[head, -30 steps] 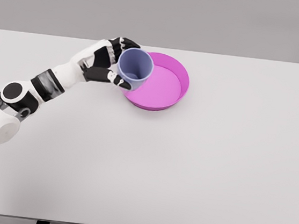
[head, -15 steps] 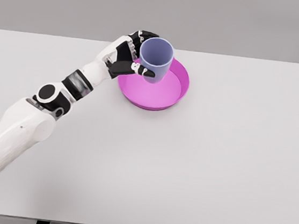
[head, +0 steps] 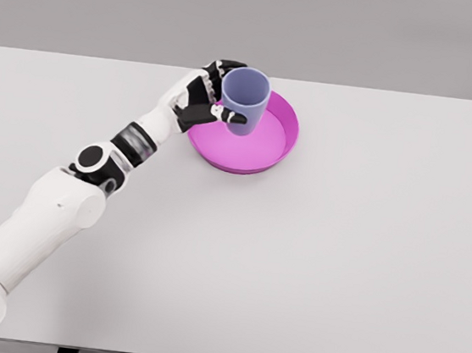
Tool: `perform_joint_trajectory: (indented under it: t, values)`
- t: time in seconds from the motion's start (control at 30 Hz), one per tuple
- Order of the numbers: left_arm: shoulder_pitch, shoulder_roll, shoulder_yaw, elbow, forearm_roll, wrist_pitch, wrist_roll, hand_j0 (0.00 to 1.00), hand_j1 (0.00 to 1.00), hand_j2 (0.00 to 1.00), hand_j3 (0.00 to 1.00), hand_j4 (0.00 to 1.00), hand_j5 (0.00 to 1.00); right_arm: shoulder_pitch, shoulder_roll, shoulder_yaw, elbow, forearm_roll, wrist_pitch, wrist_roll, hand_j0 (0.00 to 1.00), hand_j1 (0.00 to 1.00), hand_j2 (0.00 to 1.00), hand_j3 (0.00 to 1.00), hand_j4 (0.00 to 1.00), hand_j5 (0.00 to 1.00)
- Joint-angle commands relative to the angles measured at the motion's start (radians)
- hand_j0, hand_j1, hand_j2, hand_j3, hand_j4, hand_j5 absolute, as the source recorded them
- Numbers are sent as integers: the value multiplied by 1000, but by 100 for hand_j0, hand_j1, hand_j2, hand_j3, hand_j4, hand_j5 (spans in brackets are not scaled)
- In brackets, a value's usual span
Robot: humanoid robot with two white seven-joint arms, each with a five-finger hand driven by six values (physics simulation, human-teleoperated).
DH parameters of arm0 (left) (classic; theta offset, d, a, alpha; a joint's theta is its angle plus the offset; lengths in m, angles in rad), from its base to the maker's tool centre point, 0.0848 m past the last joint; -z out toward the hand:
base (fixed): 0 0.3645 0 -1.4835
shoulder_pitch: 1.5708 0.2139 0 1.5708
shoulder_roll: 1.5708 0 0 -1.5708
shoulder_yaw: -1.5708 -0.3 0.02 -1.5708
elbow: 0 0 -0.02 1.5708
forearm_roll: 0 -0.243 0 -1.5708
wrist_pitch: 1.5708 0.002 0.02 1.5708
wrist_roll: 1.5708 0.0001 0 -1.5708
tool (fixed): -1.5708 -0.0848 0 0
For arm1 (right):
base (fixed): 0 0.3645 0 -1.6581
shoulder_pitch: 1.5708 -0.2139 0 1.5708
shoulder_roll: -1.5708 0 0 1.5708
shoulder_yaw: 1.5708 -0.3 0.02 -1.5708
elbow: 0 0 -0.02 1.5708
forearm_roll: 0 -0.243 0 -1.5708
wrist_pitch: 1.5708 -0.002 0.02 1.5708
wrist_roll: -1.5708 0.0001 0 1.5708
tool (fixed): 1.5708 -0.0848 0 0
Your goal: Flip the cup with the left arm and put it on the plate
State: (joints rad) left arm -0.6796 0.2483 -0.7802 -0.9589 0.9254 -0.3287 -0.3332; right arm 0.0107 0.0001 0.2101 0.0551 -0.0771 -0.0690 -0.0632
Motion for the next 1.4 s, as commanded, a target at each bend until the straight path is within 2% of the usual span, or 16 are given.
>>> perform_joint_trajectory:
  t: [0.0, 0.1, 0.17, 0.27, 0.33, 0.6, 0.7, 0.8, 0.9, 1.37]
  values:
    - [0, -9, -1, 8, 3, -1, 0, 52, 52, 52, 52, 52, 52, 0, 0, 0, 0, 0, 0, 0, 100, 100, 100, 100, 100, 100]
    - [-2, -14, -2, 22, 3, 0, 0, 52, 52, 52, 52, 52, 52, 0, 0, 0, 0, -1, 0, 0, 100, 100, 100, 100, 100, 100]
    - [-9, -37, -2, 74, 1, -1, 0, 52, 52, 52, 52, 52, 52, -2, 0, 0, 0, -1, 0, 0, 100, 100, 100, 100, 100, 100]
    - [-41, -37, -4, 112, 1, -3, 0, 52, 52, 52, 52, 52, 52, -2, 0, 0, 0, 0, 0, 0, 100, 100, 100, 100, 100, 100]
    - [-43, -40, -4, 143, 1, -1, 0, 52, 52, 52, 52, 52, 52, -2, 0, 0, -1, -1, 0, -1, 100, 100, 100, 100, 100, 100]
    - [-41, -55, -8, 164, 0, -1, 0, 53, 53, 53, 53, 53, 53, 0, 0, 0, 0, -1, 0, 0, 100, 100, 100, 100, 100, 100]
    - [-40, -57, -10, 164, 0, -1, -1, 57, 57, 57, 57, 57, 57, 0, 0, 0, -1, -1, 0, 0, 100, 100, 100, 100, 100, 100]
    - [-40, -55, -10, 164, 0, -1, -1, 71, 71, 71, 71, 71, 71, -2, 0, 0, 0, -1, 0, 0, 100, 100, 100, 100, 100, 100]
    - [-40, -55, -10, 161, 0, -1, -1, 80, 80, 80, 80, 80, 80, -2, 0, 0, 0, 0, 0, 0, 100, 100, 100, 100, 100, 100]
    - [-38, -46, -10, 158, 0, -1, -1, 93, 93, 93, 93, 93, 93, 0, 0, 0, 0, 0, 0, -1, 100, 100, 100, 100, 100, 100]
